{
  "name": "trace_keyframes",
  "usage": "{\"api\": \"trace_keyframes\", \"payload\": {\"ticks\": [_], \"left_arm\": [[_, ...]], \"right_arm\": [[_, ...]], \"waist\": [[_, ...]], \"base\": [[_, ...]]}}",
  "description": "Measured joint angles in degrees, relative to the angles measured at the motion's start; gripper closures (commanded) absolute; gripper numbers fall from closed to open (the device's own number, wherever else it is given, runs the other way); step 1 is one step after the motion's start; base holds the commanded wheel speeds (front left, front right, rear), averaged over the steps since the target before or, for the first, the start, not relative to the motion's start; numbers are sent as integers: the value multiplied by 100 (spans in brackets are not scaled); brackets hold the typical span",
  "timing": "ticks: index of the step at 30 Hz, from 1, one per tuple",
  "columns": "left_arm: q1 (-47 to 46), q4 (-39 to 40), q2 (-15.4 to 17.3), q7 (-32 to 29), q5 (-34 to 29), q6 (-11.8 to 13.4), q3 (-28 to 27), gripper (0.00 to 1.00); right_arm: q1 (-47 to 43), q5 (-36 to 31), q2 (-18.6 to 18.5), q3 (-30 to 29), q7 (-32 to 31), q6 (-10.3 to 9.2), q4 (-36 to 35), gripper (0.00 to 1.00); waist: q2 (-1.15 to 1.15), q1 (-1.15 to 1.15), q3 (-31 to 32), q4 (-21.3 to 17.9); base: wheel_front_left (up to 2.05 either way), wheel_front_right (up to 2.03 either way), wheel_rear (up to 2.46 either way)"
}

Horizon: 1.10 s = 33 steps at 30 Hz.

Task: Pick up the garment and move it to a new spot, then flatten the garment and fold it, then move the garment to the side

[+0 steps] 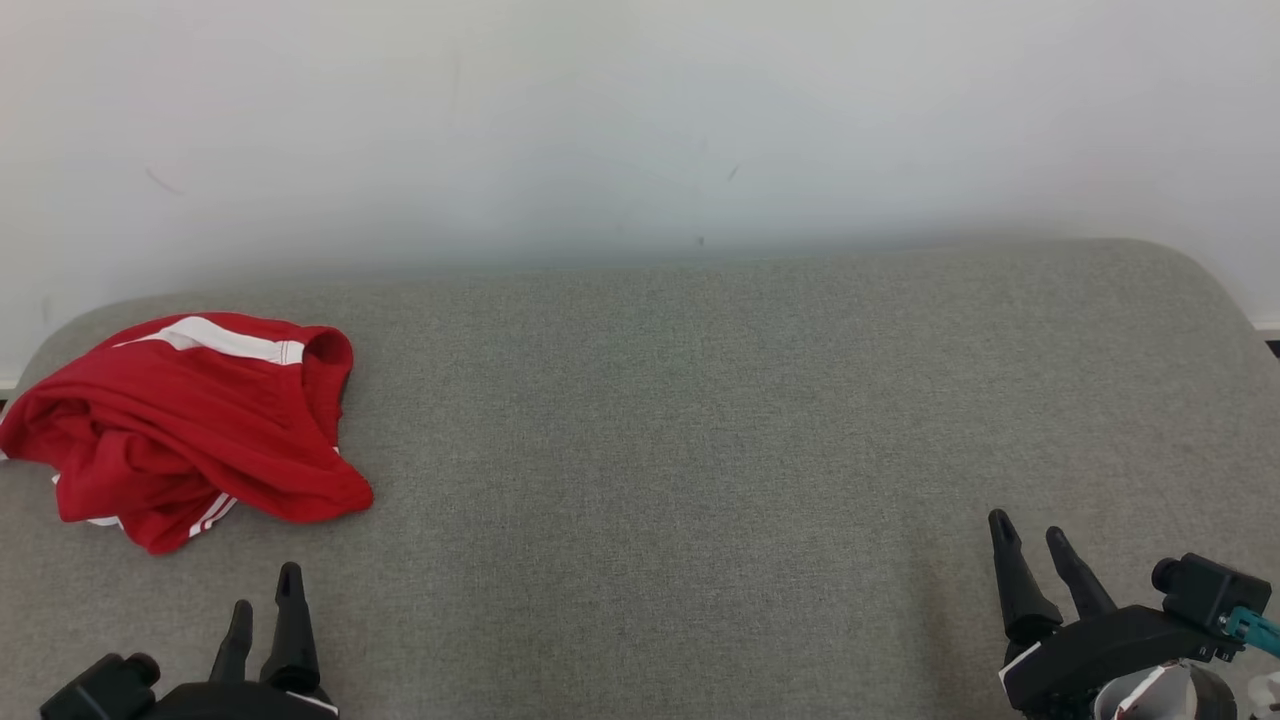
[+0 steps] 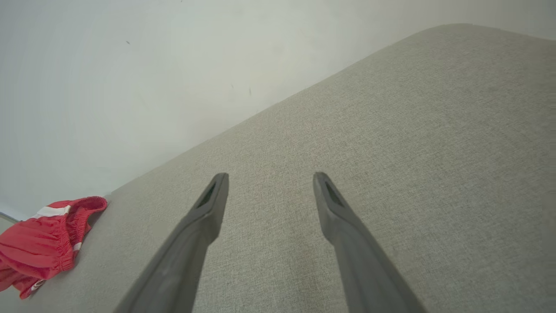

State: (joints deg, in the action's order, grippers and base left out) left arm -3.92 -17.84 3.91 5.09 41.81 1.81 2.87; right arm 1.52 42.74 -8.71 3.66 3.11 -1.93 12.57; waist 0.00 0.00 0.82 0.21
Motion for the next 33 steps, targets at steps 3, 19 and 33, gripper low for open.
{"api": "trace_keyframes", "payload": {"ticks": [3,19,33], "left_arm": [[0,8,-1,7,-261,34,22,0],[-2,101,163,48,-1722,276,197,0],[-18,276,304,41,-2880,483,380,0]], "right_arm": [[-3,-225,-33,-8,2,-26,-31,0],[-131,-1368,-170,49,53,-269,-375,0],[-225,-2358,-319,53,94,-476,-716,0]], "waist": [[0,0,14,-2],[0,0,40,4],[0,0,65,18]], "base": [[0,0,0],[0,0,0],[0,0,0]]}}
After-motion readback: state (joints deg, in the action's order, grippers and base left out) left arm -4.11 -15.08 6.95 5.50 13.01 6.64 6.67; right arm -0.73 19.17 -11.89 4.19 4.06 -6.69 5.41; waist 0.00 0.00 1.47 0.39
